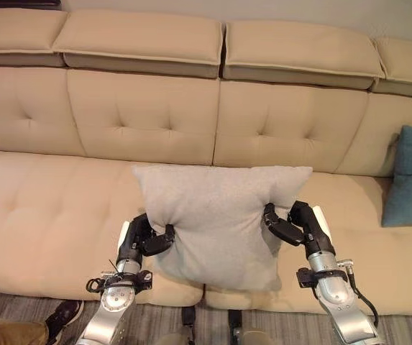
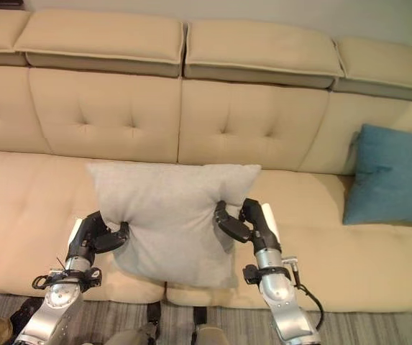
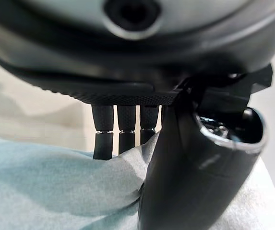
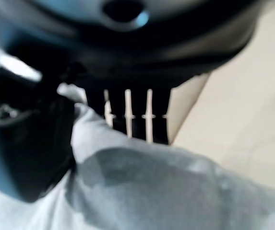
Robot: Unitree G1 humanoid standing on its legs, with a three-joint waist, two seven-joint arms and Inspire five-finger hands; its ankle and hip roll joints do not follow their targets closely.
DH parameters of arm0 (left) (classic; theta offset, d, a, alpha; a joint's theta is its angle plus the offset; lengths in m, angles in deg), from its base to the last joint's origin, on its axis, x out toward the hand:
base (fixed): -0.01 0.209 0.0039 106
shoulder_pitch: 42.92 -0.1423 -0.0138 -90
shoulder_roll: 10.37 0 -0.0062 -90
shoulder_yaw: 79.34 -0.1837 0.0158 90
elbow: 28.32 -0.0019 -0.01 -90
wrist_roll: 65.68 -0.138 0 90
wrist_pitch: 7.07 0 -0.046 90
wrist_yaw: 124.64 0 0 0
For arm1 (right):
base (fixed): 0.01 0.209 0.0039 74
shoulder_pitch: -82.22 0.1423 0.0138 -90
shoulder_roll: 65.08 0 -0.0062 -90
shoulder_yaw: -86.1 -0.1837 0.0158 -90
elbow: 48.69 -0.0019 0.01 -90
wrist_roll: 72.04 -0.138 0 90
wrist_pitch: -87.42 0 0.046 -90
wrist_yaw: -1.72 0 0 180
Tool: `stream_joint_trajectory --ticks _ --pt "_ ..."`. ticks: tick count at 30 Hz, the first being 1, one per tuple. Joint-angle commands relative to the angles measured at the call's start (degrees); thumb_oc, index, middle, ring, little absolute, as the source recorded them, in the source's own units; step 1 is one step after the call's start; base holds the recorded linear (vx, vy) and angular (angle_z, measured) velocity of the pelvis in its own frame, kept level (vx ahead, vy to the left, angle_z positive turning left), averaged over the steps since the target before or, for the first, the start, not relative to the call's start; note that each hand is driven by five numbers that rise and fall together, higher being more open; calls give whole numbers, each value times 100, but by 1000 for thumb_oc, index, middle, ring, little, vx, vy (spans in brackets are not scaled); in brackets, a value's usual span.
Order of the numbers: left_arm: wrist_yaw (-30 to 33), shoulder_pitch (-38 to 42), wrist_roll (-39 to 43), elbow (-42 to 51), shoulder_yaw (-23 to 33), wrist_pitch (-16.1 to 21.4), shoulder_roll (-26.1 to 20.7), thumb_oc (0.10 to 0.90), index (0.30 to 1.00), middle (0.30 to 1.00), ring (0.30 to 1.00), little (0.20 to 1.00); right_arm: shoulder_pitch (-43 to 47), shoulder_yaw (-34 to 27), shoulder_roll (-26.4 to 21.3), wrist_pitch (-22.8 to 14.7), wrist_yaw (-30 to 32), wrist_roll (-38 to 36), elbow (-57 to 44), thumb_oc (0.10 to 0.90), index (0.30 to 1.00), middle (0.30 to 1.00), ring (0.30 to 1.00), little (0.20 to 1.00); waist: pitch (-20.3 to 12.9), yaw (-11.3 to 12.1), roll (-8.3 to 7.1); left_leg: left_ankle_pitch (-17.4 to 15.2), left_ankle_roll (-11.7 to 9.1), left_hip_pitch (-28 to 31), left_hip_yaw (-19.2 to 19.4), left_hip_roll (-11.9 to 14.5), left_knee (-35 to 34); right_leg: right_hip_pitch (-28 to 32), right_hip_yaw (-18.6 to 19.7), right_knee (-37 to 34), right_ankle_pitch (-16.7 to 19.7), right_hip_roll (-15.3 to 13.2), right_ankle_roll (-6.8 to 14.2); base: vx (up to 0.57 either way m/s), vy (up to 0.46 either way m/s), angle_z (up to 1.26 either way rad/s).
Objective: Pick up all the scattered cushions and arrange them neatly on the sofa.
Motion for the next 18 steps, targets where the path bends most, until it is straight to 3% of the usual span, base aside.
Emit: stream_joint_trajectory --ticks 1,10,13,16,17,18 --pt "-7 832 -98 1047 -81 848 237 400 300 300 300 300 590 -180 26 -716 258 -63 -674 400 300 300 300 300 -702 -12 14 -773 -172 91 13 143 143 347 -159 -101 -416 109 144 82 -44 5" --pt "577 1911 -162 567 -215 900 297 400 300 300 300 300 1681 60 -182 -567 887 263 -270 400 300 300 300 300 -741 -20 85 -775 -241 102 -30 176 4 444 -237 -423 -371 134 136 39 -27 6" --pt "993 3050 -41 -76 -418 975 226 400 300 300 300 300 2842 442 -229 -477 1329 285 375 400 300 300 300 300 -617 0 127 -714 -275 -70 -38 183 4 288 -217 -508 -283 145 156 -80 -16 1" --pt "1126 3701 1 -449 -540 1020 141 400 300 300 300 300 3470 632 -291 -438 1512 247 790 400 300 300 300 300 -543 5 162 -660 -290 -243 -52 179 4 111 -206 -515 -230 153 182 -110 0 -1" --pt "1259 4360 122 -852 -681 1095 35 400 300 300 300 300 4182 790 -375 -400 1702 184 1223 400 300 300 300 300 -436 3 198 -574 -308 -500 -87 158 4 -160 -155 -518 -155 178 207 -150 0 0" --pt "1258 4394 129 -876 -678 1105 34 400 300 300 300 300 4221 795 -379 -410 1707 179 1251 400 300 300 300 300 -432 1 201 -569 -308 -521 -88 159 4 -182 -155 -516 -151 179 207 -152 -4 -1"
